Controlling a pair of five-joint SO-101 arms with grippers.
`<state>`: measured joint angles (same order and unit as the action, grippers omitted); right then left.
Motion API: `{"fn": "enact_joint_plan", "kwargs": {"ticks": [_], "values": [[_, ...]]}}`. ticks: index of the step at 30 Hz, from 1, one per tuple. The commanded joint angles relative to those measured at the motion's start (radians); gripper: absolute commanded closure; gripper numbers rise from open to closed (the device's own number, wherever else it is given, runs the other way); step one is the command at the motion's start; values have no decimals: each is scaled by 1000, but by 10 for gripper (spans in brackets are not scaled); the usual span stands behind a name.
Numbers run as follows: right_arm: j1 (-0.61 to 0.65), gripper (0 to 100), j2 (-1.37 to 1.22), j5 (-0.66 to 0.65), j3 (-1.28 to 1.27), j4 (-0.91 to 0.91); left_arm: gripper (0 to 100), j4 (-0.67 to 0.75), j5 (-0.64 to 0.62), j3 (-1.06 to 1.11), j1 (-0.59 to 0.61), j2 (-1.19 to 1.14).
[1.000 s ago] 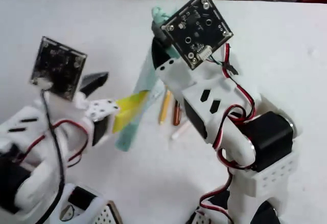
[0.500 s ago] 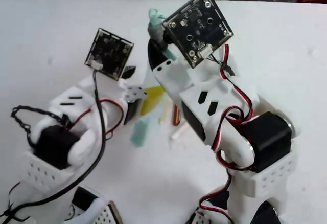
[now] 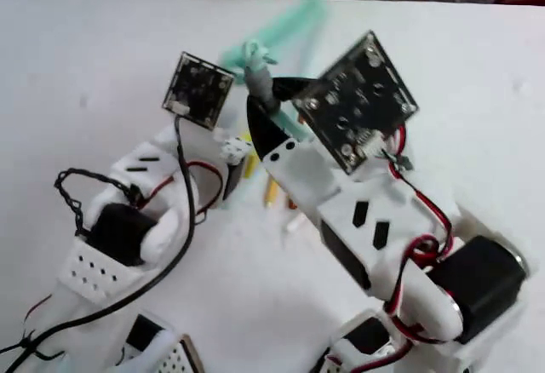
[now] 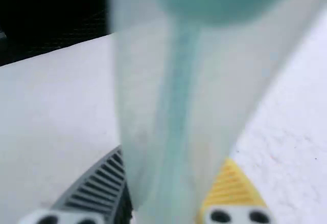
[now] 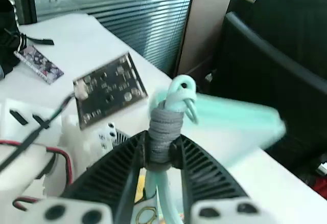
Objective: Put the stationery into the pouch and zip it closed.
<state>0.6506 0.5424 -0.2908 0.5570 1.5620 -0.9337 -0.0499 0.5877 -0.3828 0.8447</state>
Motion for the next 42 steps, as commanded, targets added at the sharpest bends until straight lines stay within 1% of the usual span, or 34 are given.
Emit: {"fn": "enact_joint_plan", "kwargs": {"ticks": [1, 4, 10, 14, 15, 18, 21, 25, 27, 29, 31, 36, 40, 42], "values": [[-1, 981, -19, 2, 31, 22, 980, 26, -11, 0, -15, 21], [-54, 981, -45, 2, 31, 35, 975, -8, -12, 8, -10, 21], [-205, 981, -90, 2, 31, 38, 977, -86, -18, 12, -15, 47], [-222, 981, -125, 2, 35, 28, 977, -91, -18, 77, -16, 185], [-220, 981, -128, 5, 37, 8, 977, -72, -18, 107, -16, 226], [-168, 981, -122, 3, 34, -54, 977, 17, -14, 244, -16, 346], [-119, 981, -140, 9, 0, -56, 976, 98, -14, 400, -21, 464], [-35, 981, -143, 9, -71, 12, 976, 112, -11, 548, -62, 628], [-2, 981, -143, 9, -84, 51, 976, 112, 12, 600, -77, 708], [19, 981, -142, 9, -87, 97, 976, 103, 48, 646, -77, 779], [27, 981, -134, 9, -89, 136, 976, 68, 54, 680, -77, 837], [27, 981, -102, 11, -104, 150, 976, -31, 58, 710, -91, 946], [65, 981, -33, 2, -215, 150, 976, -100, 58, 713, -113, 978], [81, 981, 19, -6, -316, 140, 976, -98, 60, 735, -114, 978]]}}
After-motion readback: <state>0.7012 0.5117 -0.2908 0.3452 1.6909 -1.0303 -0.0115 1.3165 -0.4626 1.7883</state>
